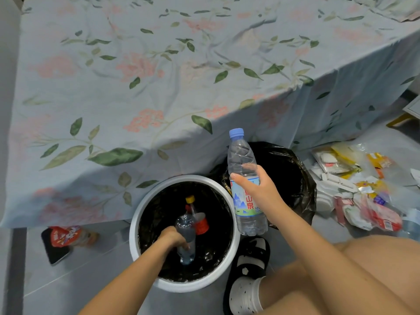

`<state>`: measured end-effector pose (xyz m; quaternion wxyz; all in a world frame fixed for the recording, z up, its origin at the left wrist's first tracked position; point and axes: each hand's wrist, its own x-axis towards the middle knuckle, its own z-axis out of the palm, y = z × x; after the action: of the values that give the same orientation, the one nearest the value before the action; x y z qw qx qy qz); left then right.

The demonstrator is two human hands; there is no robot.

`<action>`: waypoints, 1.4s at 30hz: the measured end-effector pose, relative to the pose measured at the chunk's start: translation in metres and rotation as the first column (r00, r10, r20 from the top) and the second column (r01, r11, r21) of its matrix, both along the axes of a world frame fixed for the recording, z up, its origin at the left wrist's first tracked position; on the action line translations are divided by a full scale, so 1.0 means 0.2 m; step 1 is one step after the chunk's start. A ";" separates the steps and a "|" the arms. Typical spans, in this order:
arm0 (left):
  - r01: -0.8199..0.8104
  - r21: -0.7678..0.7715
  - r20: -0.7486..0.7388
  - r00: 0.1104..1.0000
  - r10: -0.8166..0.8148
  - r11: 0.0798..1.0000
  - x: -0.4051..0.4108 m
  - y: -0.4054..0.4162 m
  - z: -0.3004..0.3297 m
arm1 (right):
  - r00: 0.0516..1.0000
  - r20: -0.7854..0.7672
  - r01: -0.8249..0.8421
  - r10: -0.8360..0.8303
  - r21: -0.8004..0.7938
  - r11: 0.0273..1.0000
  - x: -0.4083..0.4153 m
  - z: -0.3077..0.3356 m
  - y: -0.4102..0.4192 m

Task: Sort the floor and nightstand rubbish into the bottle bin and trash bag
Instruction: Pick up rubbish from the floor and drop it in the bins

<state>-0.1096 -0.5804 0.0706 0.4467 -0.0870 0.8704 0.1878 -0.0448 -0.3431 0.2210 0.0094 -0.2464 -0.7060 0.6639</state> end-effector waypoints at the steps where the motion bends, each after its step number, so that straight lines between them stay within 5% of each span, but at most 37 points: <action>1: 0.035 -0.022 -0.004 0.999 -0.035 0.999 -0.02 0.01 0.03 | 1.000 -0.002 0.006 -0.006 -0.006 1.000 0.00 0.00 0.01; 7: 0.133 0.002 0.048 0.990 -0.132 0.991 -0.10 0.06 0.33 | 1.000 -0.015 0.007 -0.007 -0.031 1.000 0.01 0.00 0.01; 9: 0.168 0.047 -0.057 0.985 -0.166 0.985 -0.15 0.10 0.46 | 1.000 -0.007 -0.008 0.008 -0.033 0.999 0.01 0.01 0.00; 12: 0.090 0.333 -0.293 0.956 0.012 0.939 -0.19 0.20 0.64 | 0.998 0.011 -0.063 0.063 -0.006 0.998 0.01 0.00 -0.01; 15: 0.004 0.666 -0.221 0.956 0.192 0.746 -0.17 0.33 0.85 | 0.993 0.015 -0.119 0.119 -0.002 0.993 0.01 0.00 -0.03; 18: 0.039 0.751 -0.162 0.979 0.126 0.659 -0.12 0.42 0.96 | 0.984 -0.004 -0.176 0.176 0.001 0.984 0.00 0.01 -0.07; 22: 0.053 0.740 -0.270 0.937 0.223 0.670 -0.08 0.49 0.91 | 0.973 -0.018 -0.232 0.232 -0.042 0.972 0.00 0.00 -0.09; 31: -0.109 0.766 -0.233 0.871 0.431 0.634 -0.12 0.33 0.78 | 0.942 0.153 -0.300 0.300 -0.022 0.954 0.00 -0.04 -0.06; 42: -0.054 0.483 -0.329 0.914 0.239 0.874 -0.07 0.12 0.36 | 0.908 0.336 -0.330 0.249 0.210 0.920 0.01 -0.09 -0.02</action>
<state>-0.1237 -0.5566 0.1436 0.2620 -0.0068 0.8602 0.4374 -0.0419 -0.3469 0.2035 -0.1657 -0.2332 -0.8093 0.5130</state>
